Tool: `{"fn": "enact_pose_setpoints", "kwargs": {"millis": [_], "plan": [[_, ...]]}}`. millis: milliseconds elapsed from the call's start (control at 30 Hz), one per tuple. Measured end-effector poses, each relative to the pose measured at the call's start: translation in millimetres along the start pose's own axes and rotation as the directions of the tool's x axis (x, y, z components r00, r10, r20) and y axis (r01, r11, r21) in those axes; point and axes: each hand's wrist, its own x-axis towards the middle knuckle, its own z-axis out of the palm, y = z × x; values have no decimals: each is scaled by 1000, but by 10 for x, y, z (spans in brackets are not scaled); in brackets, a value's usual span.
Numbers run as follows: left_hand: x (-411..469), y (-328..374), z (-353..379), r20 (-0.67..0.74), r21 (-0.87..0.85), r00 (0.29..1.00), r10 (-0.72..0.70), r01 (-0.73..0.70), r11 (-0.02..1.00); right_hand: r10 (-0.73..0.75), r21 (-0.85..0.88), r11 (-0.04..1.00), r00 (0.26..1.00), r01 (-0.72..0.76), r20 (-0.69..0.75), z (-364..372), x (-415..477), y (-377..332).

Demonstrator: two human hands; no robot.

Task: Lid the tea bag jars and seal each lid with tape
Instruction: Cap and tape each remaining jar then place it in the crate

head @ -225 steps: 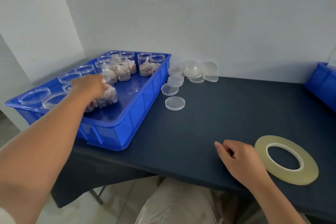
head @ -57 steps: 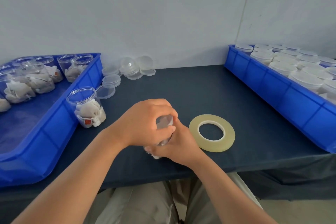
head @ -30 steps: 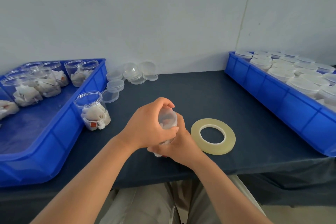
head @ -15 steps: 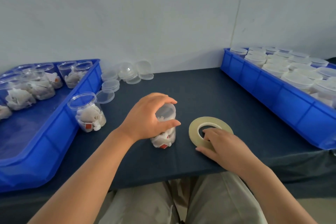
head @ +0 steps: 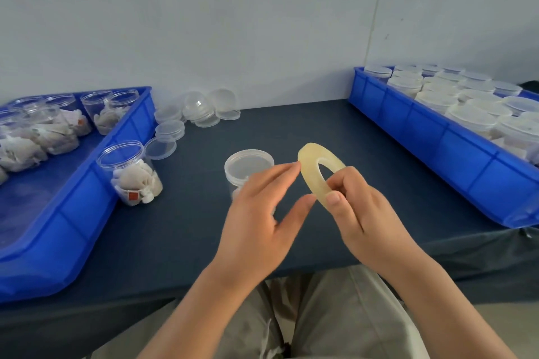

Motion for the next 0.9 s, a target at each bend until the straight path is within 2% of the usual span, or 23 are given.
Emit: {"fn": "enact_pose_setpoints", "kwargs": {"millis": [167, 267, 400, 500, 667, 800, 900], "plan": [[-142, 91, 60, -214, 1, 976, 37, -38, 999, -62, 2, 998, 997, 62, -43, 63, -48, -116], [-205, 93, 80, -252, -25, 967, 25, -32, 999, -100, -54, 994, 993, 97, -55, 84, -51, -135], [-192, 133, 28, -229, -196, 962, -147, 102, 975, -130, -144, 982, 991, 123, -42, 131, -65, -147], [-173, 153, 2, -237, -235, 955, -179, 122, 964, -124, -156, 981, 992, 118, -28, 168, -72, -154], [-198, 149, 42, -252, -372, 904, -345, 238, 897, -129, -221, 969, 990, 114, -57, 251, -95, -171], [-195, 94, 15, -171, -399, 905, -389, 297, 867, -141, -272, 956, 986, 112, -90, 300, -116, -173], [-147, 49, -82, -43, -466, 929, -369, 308, 829, -219, -291, 938, 973, 190, -68, 291, -117, -190]]}}
